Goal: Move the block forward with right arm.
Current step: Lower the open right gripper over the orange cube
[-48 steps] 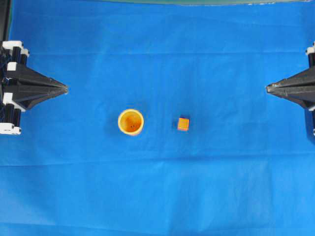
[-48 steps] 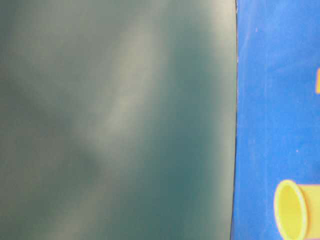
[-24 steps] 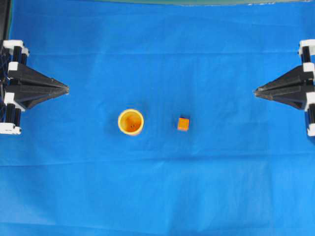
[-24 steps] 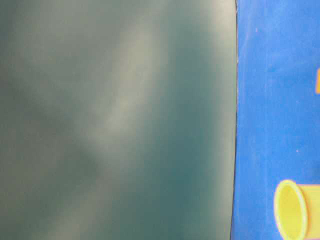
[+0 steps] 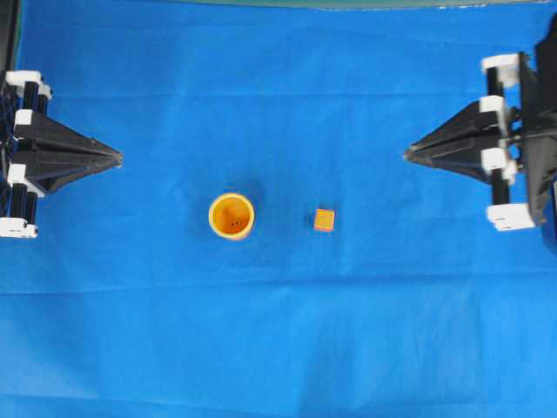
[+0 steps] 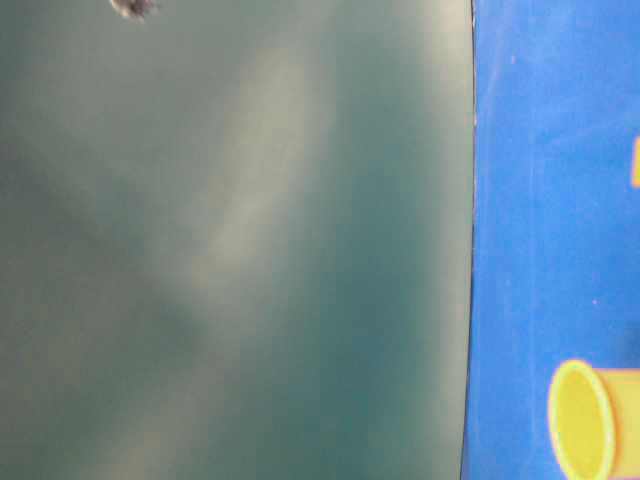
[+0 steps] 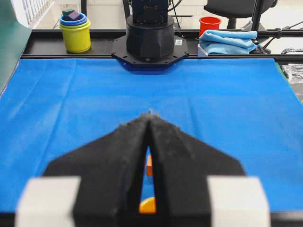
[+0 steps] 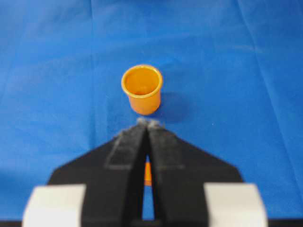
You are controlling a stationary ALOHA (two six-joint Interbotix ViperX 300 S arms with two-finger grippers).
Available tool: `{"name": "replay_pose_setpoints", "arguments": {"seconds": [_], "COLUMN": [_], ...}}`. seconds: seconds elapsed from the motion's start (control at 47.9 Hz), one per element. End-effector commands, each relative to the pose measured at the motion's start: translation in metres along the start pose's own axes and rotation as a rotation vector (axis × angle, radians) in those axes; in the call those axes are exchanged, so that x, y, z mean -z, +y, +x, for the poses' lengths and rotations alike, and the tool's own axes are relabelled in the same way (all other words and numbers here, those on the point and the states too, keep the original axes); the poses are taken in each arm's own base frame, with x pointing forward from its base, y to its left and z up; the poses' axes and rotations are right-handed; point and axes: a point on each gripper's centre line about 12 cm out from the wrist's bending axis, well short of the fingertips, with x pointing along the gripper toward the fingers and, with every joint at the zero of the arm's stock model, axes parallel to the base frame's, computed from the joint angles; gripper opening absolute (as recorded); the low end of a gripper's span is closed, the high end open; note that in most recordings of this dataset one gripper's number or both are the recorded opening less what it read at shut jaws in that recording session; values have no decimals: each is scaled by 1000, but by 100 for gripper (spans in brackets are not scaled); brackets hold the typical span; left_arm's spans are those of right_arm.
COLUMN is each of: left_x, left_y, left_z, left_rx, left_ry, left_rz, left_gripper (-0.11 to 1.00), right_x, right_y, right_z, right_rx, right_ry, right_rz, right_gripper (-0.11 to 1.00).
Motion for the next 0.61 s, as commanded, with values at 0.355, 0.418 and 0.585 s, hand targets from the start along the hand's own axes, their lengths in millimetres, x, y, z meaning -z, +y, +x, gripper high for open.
{"name": "replay_pose_setpoints", "arguments": {"seconds": [0.355,0.418,0.585], "left_x": [-12,-12,-13], "left_y": [0,0,0], "left_z": [3,3,3], "left_rx": [0,2,2], "left_ry": [-29,-29,-31], "left_rz": [3,3,3], "left_gripper": [0,0,0], "right_x": [5,8,18], "right_y": [-1,-2,-5], "right_z": [52,62,87], "right_rx": [23,31,49], "right_ry": [192,239,328], "right_rz": [-11,-25,-58], "right_gripper": [51,58,59]}}
